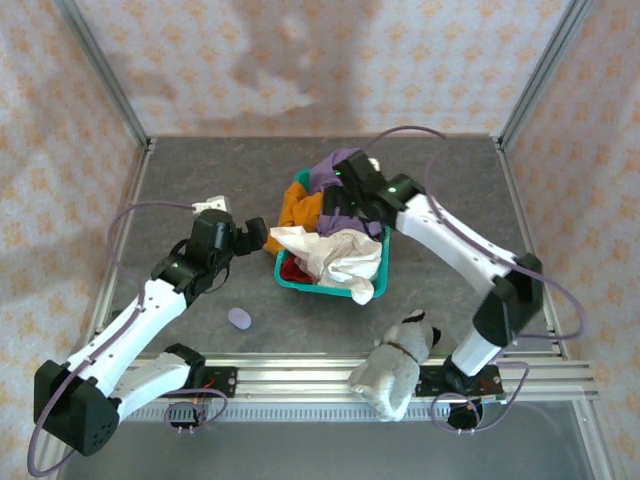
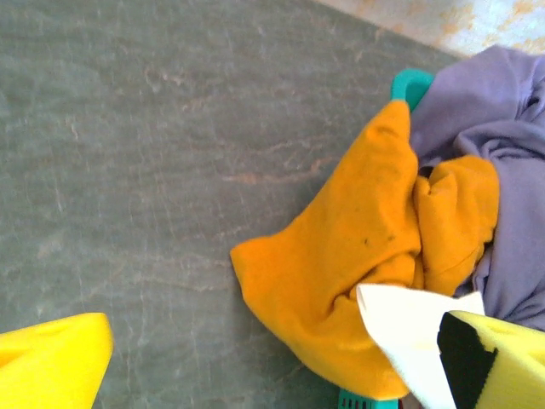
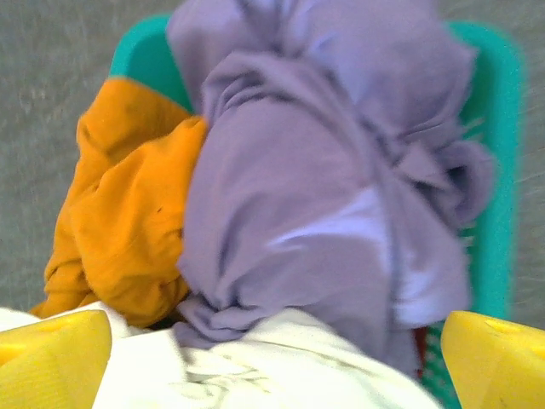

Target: Fold and stack the t-shirts

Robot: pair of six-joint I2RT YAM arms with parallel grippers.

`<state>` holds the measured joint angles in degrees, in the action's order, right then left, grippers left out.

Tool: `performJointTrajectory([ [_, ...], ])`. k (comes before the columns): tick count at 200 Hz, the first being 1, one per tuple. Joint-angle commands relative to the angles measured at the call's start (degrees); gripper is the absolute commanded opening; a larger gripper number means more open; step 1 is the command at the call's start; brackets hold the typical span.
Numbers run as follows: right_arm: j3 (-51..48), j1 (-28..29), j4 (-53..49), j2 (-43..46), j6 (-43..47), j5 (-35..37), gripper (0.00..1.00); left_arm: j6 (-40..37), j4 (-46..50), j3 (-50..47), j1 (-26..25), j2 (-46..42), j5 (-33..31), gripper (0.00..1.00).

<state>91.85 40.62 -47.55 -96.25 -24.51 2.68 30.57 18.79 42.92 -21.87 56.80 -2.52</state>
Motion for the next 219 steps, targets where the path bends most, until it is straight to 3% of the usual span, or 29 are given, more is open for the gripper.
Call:
performJointTrajectory([
  [1, 6.2, 0.5, -9.3, -7.5, -1.7, -0.9, 0.99, 5.3, 3.8, -0.1, -0.6, 1.0, 1.1, 0.99],
  [49, 11.9, 0.9, -12.4, -22.2, -5.6, -1.9, 0.99, 9.7, 9.3, 0.7, -1.2, 3.9, 0.4, 1.0],
  [77, 15.4, -0.9, -17.1, -29.1, -5.6, 1.1, 0.99, 10.1, 10.8, 0.1, -1.6, 4.1, 1.0, 1.0],
  [156, 3.5, -16.6, -13.3, -24.1, 5.9, 2.1, 0.99, 11.6, 11.6, 1.6, -1.9, 6.5, 1.9, 1.0],
  [188, 4.5, -24.1, -12.5, -23.6, 12.7, 3.0, 0.99, 12.0, 11.5, 3.4, -3.1, 9.2, 2.0, 0.99],
  [219, 11.6, -28.6, -17.0, -24.3, 14.8, 3.4, 0.99, 11.9, 11.7, 5.3, -3.8, 11.1, 1.9, 0.99],
])
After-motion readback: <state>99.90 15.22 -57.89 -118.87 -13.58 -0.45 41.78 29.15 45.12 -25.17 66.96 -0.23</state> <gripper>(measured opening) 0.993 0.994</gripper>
